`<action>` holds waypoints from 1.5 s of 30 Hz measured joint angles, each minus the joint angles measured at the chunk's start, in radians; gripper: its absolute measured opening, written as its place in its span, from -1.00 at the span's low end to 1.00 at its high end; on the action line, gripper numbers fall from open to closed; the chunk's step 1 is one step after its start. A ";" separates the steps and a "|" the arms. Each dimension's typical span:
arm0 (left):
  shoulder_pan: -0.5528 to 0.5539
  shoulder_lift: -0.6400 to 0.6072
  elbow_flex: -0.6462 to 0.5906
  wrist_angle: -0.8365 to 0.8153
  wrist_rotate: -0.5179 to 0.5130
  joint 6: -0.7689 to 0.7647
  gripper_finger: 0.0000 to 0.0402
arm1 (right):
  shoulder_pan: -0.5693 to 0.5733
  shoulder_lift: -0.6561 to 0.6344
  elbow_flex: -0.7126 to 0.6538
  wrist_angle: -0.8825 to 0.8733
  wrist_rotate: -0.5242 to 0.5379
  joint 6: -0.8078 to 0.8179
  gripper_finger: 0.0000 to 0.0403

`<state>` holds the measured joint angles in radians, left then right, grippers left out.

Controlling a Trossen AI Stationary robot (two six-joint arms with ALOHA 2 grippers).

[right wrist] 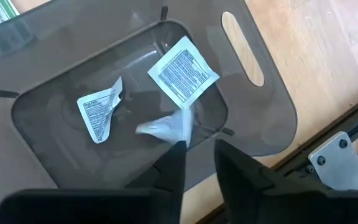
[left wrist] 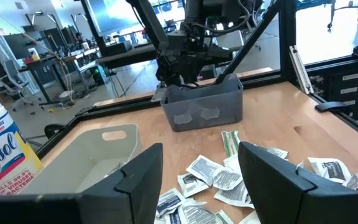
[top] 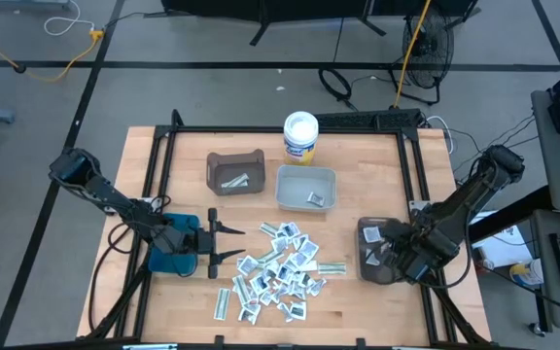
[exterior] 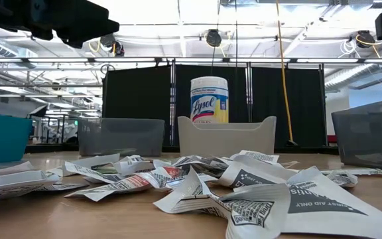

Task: Pick & Place First Aid Supplies
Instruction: Put the gray towelette pack into the gray bin

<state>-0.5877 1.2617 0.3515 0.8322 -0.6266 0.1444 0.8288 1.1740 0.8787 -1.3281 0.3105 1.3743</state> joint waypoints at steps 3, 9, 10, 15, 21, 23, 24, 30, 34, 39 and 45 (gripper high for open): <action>0.000 0.000 0.000 0.000 0.000 0.000 0.06 | 0.000 0.000 0.000 0.000 0.000 -0.009 -0.38; 0.007 0.000 0.000 0.000 -0.003 -0.017 0.07 | 0.000 0.000 0.000 0.005 0.057 -0.057 -0.19; 0.011 0.000 0.000 0.000 -0.003 -0.026 0.06 | 0.002 0.000 0.000 0.012 0.086 -0.072 -0.17; 0.032 0.000 0.000 0.001 -0.003 -0.068 0.07 | 0.019 0.000 0.000 0.043 0.271 -0.181 -0.15; 0.052 0.000 0.000 0.001 -0.002 -0.119 0.06 | 0.024 0.000 0.000 0.153 0.593 -0.353 -0.18; 0.068 0.000 0.001 -0.001 0.001 -0.168 0.07 | 0.024 0.000 0.000 0.225 0.696 -0.441 -0.17; 0.078 0.000 0.004 -0.019 0.005 -0.198 0.06 | 0.024 0.000 0.000 0.269 0.741 -0.489 -0.17; 0.111 0.014 0.141 -0.359 0.080 -0.355 0.06 | 0.024 0.000 -0.021 0.581 0.919 -0.831 -0.17; 0.105 0.041 0.288 -0.670 0.155 -0.464 0.06 | 0.024 0.000 -0.088 0.804 0.949 -1.037 -0.17; 0.083 0.074 0.411 -0.943 0.155 -0.660 0.06 | 0.024 0.000 -0.194 0.986 0.946 -1.129 -0.18; 0.073 0.167 0.448 -0.963 0.156 -0.797 0.06 | 0.024 -0.006 -0.302 1.089 0.951 -1.157 -0.19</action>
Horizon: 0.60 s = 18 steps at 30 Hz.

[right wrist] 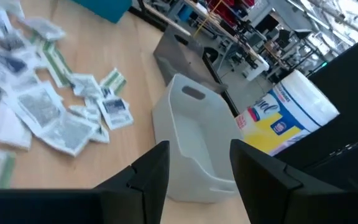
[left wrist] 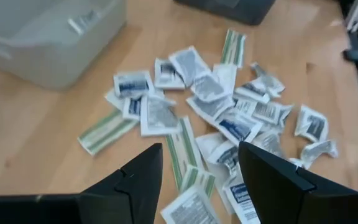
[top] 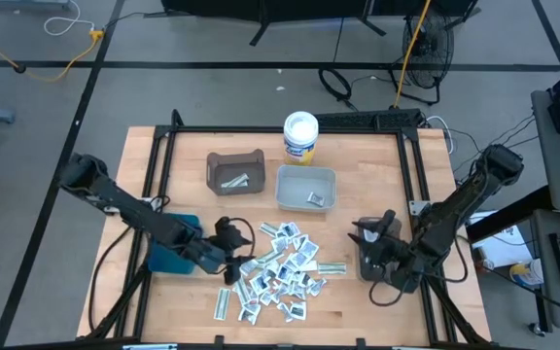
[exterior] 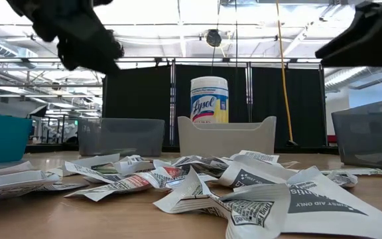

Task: Pick & Place First Aid Supplies
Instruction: Put the gray towelette pack into the gray bin

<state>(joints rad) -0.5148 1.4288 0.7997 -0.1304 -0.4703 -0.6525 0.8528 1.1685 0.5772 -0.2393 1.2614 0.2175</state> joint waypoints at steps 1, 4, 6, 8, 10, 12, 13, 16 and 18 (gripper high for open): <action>0.000 0.021 0.005 0.000 0.001 -0.011 0.06 | 0.000 -0.009 -0.004 0.003 0.005 -0.003 -0.19; 0.000 0.073 0.024 -0.006 0.001 -0.020 0.06 | 0.000 -0.039 -0.004 0.011 0.021 -0.006 -0.20; 0.000 0.100 0.048 -0.006 0.001 -0.024 0.06 | 0.000 -0.057 -0.004 0.024 0.020 -0.022 -0.20; 0.000 0.123 0.070 -0.032 0.019 -0.022 0.06 | 0.001 -0.067 -0.004 0.040 0.019 -0.036 -0.21; 0.000 0.140 0.087 -0.041 0.060 -0.005 0.06 | 0.001 -0.069 -0.004 0.043 -0.001 -0.049 -0.20; 0.000 0.142 0.097 -0.041 0.115 0.021 0.06 | 0.001 -0.069 -0.004 0.043 -0.008 -0.054 -0.20; 0.000 0.142 0.103 -0.039 0.144 0.032 0.06 | 0.001 -0.069 -0.004 0.044 -0.008 -0.054 -0.20; 0.000 0.142 0.116 -0.031 0.193 0.050 0.06 | 0.001 -0.069 -0.004 0.045 -0.008 -0.054 -0.21; 0.000 0.141 0.125 -0.046 0.209 0.044 0.06 | 0.001 -0.069 -0.004 0.046 -0.009 -0.054 -0.21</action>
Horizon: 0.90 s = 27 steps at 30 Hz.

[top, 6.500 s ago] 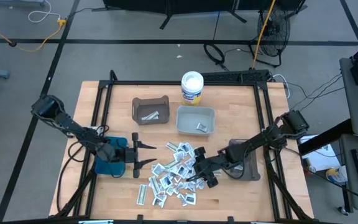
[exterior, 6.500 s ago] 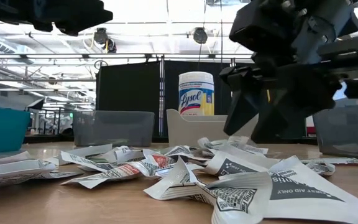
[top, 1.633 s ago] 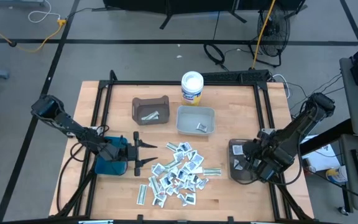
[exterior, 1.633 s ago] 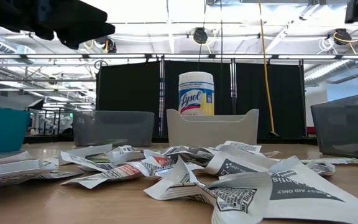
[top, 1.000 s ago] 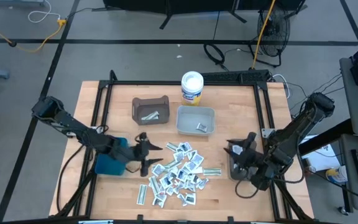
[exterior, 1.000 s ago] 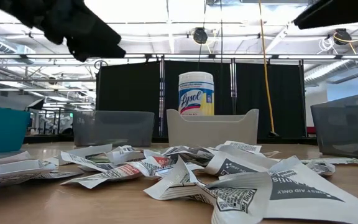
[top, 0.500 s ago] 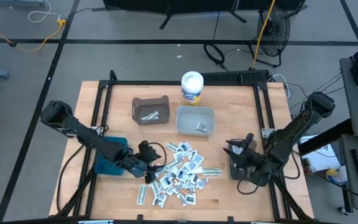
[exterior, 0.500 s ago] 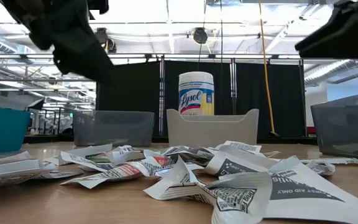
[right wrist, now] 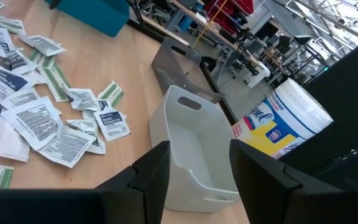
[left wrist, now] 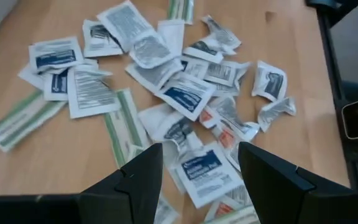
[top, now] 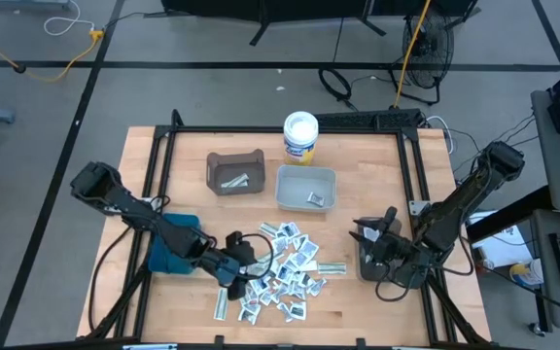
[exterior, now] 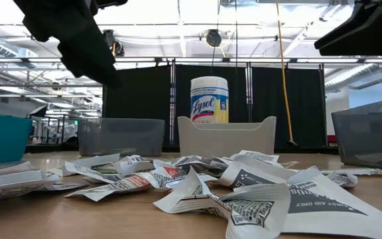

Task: Pick & Place First Aid Supplies
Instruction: Put the gray towelette pack into the gray bin

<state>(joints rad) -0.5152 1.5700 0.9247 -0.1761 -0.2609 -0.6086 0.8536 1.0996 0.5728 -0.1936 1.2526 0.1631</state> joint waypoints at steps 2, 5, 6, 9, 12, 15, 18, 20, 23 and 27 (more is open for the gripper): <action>0.000 -0.001 0.007 -0.032 0.023 -0.028 0.06 | 0.000 0.000 0.000 0.003 0.000 0.001 -0.22; 0.003 -0.001 0.007 -0.106 0.042 -0.097 0.06 | 0.000 0.000 0.000 0.003 -0.001 0.005 -0.21; 0.003 -0.001 0.007 -0.139 0.041 -0.129 0.06 | 0.000 0.000 0.000 0.003 -0.001 0.005 -0.21; 0.003 -0.001 0.007 -0.232 0.032 -0.228 0.06 | 0.000 0.000 0.000 0.003 -0.001 0.007 -0.20; 0.002 -0.001 0.007 -0.262 0.099 -0.300 0.06 | 0.000 0.000 0.000 0.003 -0.003 0.007 -0.20; -0.010 -0.001 0.007 -0.268 0.171 -0.351 0.06 | 0.000 0.000 0.000 0.003 -0.028 0.007 -0.21; -0.018 -0.001 0.007 -0.268 0.127 -0.340 0.06 | 0.000 0.000 0.000 0.003 -0.030 0.007 -0.23; -0.014 -0.001 0.007 -0.268 0.067 -0.269 0.06 | 0.000 0.000 0.000 0.003 -0.030 0.006 -0.23; 0.002 0.010 0.007 -0.264 0.034 -0.141 0.06 | -0.001 0.000 0.000 0.003 -0.035 0.007 -0.23; 0.034 0.016 0.006 -0.249 0.087 -0.160 0.06 | 0.000 0.000 0.000 0.010 -0.056 0.007 -0.23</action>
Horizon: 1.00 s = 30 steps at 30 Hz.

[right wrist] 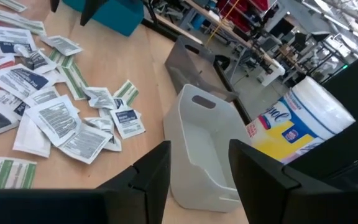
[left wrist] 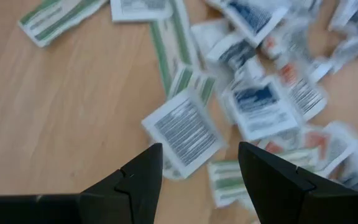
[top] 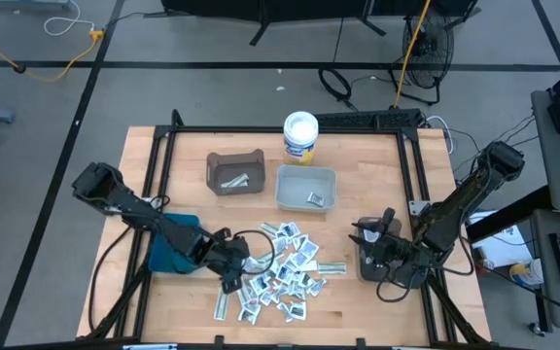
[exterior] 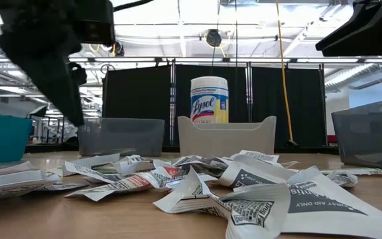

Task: Pick & Place First Aid Supplies
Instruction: Put the gray towelette pack into the gray bin

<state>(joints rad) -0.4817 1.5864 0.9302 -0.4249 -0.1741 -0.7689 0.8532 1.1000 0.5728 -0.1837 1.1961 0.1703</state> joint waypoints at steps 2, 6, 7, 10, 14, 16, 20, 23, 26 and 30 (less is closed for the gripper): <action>0.007 0.000 0.001 0.024 0.007 -0.007 0.06 | 0.000 0.000 0.000 0.000 -0.001 0.000 -0.23; 0.005 0.000 0.001 0.060 -0.005 0.025 0.06 | 0.000 0.000 0.000 0.000 0.000 0.000 -0.23; 0.005 0.000 0.001 0.067 -0.011 0.029 0.06 | 0.000 0.000 0.000 0.000 0.000 0.000 -0.23; 0.007 0.021 0.001 0.108 -0.031 0.031 0.06 | 0.000 0.000 0.000 0.000 -0.001 0.000 -0.23; 0.006 0.079 0.004 0.147 -0.028 0.030 0.06 | 0.000 0.000 0.000 0.000 -0.001 0.000 -0.23; 0.005 0.113 0.010 0.130 -0.023 0.029 0.06 | 0.000 0.000 0.000 0.000 -0.001 0.000 -0.23; 0.005 0.164 0.038 0.124 -0.026 0.028 0.06 | 0.000 0.000 -0.011 0.017 0.001 -0.003 -0.23; 0.005 0.203 0.067 0.103 -0.027 0.028 0.06 | 0.000 0.000 -0.026 0.050 0.003 -0.025 -0.23; 0.005 0.231 0.100 0.062 -0.021 0.035 0.06 | 0.000 0.000 -0.032 0.069 0.003 -0.042 -0.23; 0.005 0.258 0.145 -0.039 -0.031 0.031 0.06 | 0.000 0.000 -0.034 0.089 0.003 -0.060 -0.23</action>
<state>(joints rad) -0.4763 1.8448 1.0754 -0.4635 -0.2051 -0.7375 0.8528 1.1000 0.5392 -0.0944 1.1995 0.1106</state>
